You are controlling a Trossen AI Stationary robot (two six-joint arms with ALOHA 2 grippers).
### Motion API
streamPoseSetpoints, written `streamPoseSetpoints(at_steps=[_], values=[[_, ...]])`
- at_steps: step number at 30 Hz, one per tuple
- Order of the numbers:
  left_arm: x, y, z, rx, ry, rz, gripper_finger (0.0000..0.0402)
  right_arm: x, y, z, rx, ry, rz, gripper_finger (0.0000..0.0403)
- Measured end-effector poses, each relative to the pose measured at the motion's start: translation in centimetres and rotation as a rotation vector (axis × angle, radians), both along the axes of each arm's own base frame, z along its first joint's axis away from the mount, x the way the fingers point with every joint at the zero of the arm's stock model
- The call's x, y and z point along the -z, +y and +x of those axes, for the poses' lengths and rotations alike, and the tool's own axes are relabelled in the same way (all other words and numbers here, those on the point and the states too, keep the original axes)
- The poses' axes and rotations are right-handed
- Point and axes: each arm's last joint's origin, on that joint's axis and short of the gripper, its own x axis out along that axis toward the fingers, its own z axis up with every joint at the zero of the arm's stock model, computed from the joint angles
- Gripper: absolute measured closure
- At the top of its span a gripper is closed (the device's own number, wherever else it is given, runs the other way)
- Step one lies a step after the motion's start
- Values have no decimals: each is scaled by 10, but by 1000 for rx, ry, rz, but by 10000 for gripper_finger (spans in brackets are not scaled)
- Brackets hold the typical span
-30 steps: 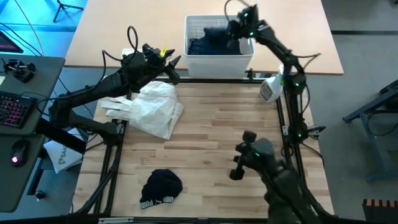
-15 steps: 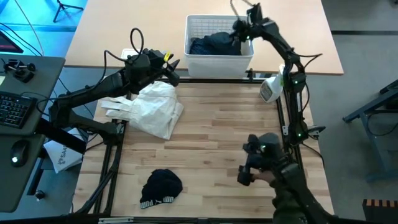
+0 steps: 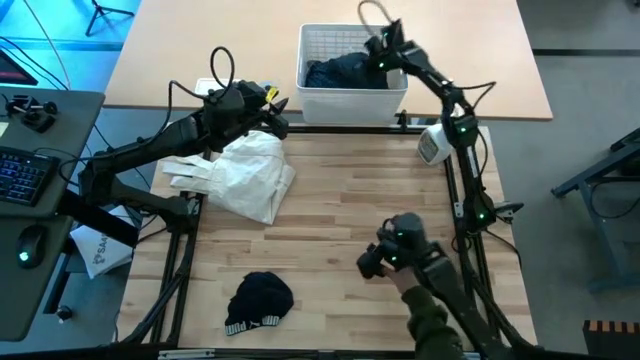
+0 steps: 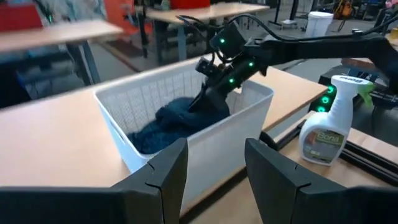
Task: Fold laundry
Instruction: Put the blue shorts into the laundry bin, then fold the blue underwear
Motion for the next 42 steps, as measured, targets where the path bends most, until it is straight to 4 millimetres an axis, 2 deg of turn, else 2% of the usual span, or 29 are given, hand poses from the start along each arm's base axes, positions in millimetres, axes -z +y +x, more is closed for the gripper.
streamPoseSetpoints(at_steps=[4,6,8,10,13,18,21,24,27,31,33,38,42], values=[[6,-2,0,4,-23,-95,255,26,3,9,21,152,10,352],[8,-3,0,23,-35,-145,255,31,4,11,29,215,-10,376],[11,-6,0,44,-41,-186,255,25,4,11,26,223,-37,387],[12,-8,1,61,-38,-214,255,9,5,11,25,205,-75,385],[14,-15,1,84,-26,-241,255,-21,8,5,39,151,-132,351],[13,-29,-1,128,-2,-252,255,-74,24,-13,98,44,-137,251],[15,-38,-2,154,19,-279,255,-105,40,-25,49,-36,-108,199],[20,-48,-5,213,58,-354,255,-134,64,-33,-44,-111,-58,167],[29,-59,-9,294,142,-469,255,-155,96,-32,-155,-120,1,154],[45,-83,-13,392,303,-589,255,-162,150,-17,-388,0,49,155],[55,-97,-15,416,383,-627,255,-159,178,-4,-540,38,103,158],[83,-145,-23,468,475,-809,255,-141,228,25,-833,-84,203,178],[106,-189,-29,492,432,-956,255,-97,268,39,-903,-10,287,202]])
